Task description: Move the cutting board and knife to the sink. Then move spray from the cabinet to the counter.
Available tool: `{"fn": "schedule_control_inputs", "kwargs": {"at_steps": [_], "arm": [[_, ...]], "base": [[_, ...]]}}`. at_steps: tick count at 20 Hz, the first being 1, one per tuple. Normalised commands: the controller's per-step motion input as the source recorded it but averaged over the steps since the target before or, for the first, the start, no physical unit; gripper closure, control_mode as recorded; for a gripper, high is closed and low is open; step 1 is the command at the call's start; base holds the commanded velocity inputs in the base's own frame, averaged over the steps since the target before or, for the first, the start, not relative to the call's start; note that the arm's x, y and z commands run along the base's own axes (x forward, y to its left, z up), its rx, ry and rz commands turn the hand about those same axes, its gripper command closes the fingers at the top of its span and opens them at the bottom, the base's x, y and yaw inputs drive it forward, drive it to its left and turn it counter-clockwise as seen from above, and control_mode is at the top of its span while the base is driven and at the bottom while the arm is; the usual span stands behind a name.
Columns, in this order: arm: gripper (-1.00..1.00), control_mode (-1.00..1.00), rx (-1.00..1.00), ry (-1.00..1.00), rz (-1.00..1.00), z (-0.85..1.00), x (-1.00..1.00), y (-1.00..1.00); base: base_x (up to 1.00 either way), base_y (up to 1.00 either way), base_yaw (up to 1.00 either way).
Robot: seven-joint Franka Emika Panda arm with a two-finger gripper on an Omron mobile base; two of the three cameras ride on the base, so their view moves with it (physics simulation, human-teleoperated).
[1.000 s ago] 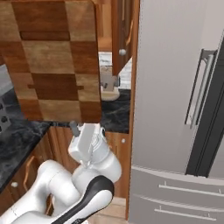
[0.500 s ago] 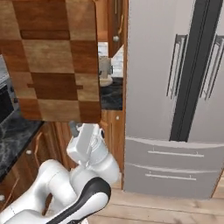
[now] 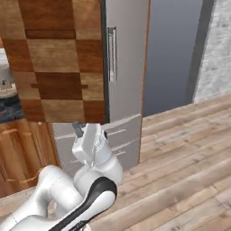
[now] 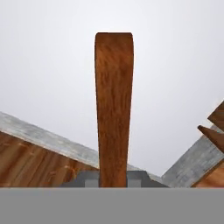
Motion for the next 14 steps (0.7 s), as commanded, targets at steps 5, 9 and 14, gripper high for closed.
{"fn": "schedule_control_inputs", "kwargs": {"at_steps": [5, 9, 14], "arm": [[1.0, 1.0, 0.0, 0.0, 0.0, 0.0, 0.0, 0.0], [1.0, 1.0, 0.0, 0.0, 0.0, 0.0, 0.0, 0.0], [1.0, 1.0, 0.0, 0.0, 0.0, 0.0, 0.0, 0.0]], "base": [[0.0, 0.0, -1.0], [0.0, 0.0, -1.0], [0.0, 0.0, -0.99]]}}
